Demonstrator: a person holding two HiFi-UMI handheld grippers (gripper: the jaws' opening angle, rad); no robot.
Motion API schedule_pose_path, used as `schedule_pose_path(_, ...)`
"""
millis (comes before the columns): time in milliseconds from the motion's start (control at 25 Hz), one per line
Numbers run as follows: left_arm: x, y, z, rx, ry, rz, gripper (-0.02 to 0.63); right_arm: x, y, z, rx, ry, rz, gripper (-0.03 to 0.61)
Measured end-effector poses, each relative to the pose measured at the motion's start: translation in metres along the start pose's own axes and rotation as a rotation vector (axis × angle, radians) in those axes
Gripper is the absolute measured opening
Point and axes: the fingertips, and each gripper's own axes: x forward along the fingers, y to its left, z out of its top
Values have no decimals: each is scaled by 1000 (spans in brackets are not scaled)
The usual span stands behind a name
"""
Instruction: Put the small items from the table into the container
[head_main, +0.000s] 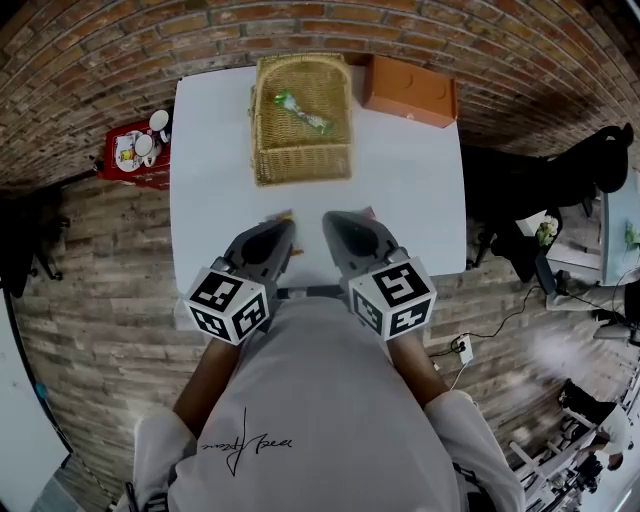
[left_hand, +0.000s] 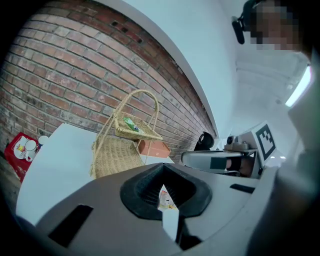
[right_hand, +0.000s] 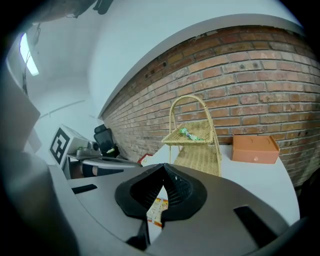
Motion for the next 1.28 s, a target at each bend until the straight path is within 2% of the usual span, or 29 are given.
schedule_pose_path(360, -4, -3, -9, 17, 27, -7, 8, 1, 10, -23, 18, 32, -9, 21)
schedule_pose_path(520, -5, 1, -8, 38, 11, 27, 7, 3, 17, -27, 31, 33, 6, 21)
schedule_pose_path(600, -7, 6, -6, 24, -9, 49, 7, 4, 19, -28, 35, 32, 10, 21)
schedule_pose_path(760, -9, 10, -5, -18, -20, 43, 8, 3, 16, -28, 44, 32, 1, 21)
schedule_pose_path(1280, -12, 32, -30, -23, 49, 108, 8, 8, 19, -35, 63, 60, 10, 21)
